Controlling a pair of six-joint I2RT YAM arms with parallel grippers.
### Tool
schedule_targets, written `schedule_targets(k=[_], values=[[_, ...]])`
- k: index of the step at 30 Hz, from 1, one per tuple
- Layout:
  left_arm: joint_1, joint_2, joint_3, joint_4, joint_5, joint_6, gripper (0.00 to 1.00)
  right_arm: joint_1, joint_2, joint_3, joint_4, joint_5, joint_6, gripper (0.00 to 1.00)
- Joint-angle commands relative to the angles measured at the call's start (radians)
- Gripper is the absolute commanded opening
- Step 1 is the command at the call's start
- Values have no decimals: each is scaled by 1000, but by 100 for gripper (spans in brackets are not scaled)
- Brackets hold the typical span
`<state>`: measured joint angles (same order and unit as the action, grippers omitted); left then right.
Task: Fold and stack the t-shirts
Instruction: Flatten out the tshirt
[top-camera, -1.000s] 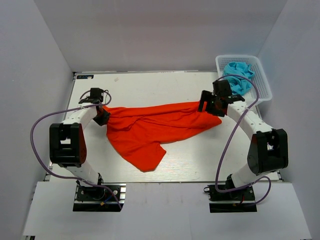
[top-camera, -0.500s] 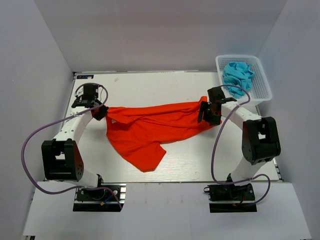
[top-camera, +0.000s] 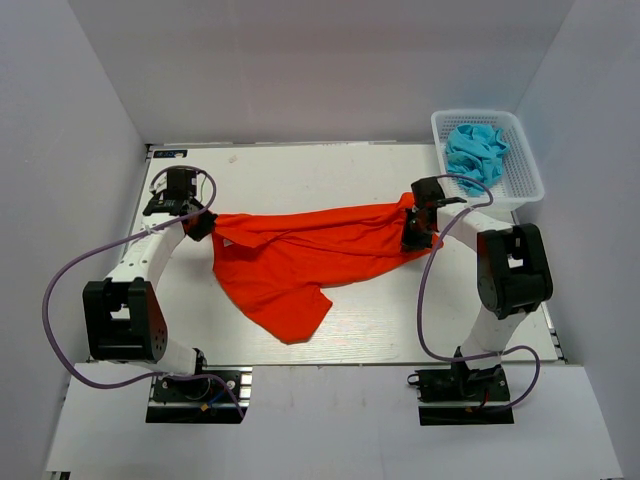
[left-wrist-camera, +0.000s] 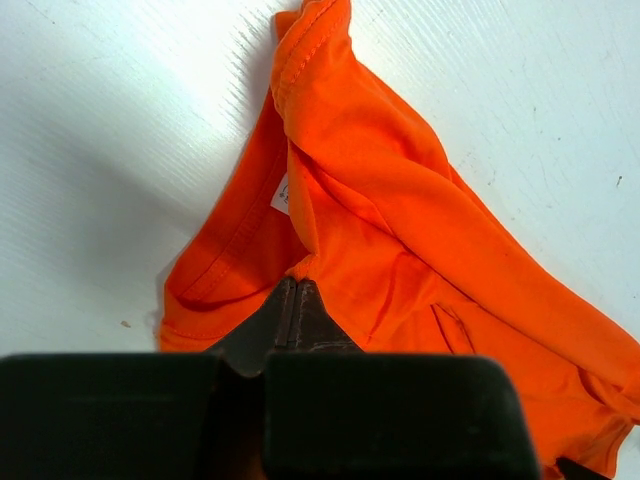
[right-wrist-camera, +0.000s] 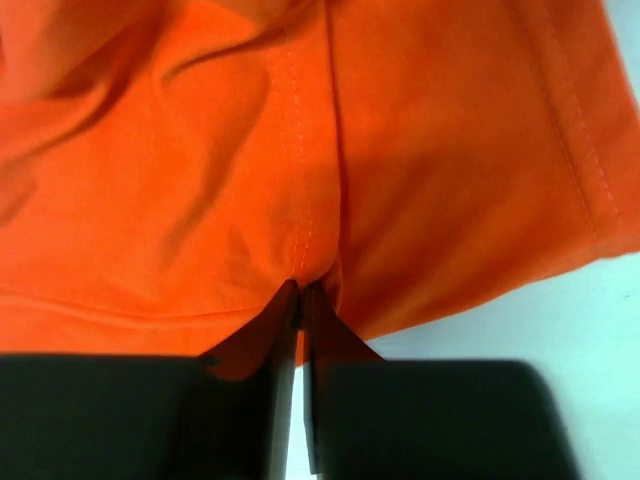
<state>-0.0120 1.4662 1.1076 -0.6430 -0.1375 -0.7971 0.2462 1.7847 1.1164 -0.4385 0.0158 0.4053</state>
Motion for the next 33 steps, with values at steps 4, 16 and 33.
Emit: schedule_targets(k=[4,16,33], values=[[6,-47,38,-15,-1,10,0,1,-45,54,-6,-56,9,0],[6,-211,323,5,-8,53,0,-8,-323,425,-8,124,-23,0],[-3,-524,802,16,-82,164,0,-12,-700,760,-43,182,-217,0]])
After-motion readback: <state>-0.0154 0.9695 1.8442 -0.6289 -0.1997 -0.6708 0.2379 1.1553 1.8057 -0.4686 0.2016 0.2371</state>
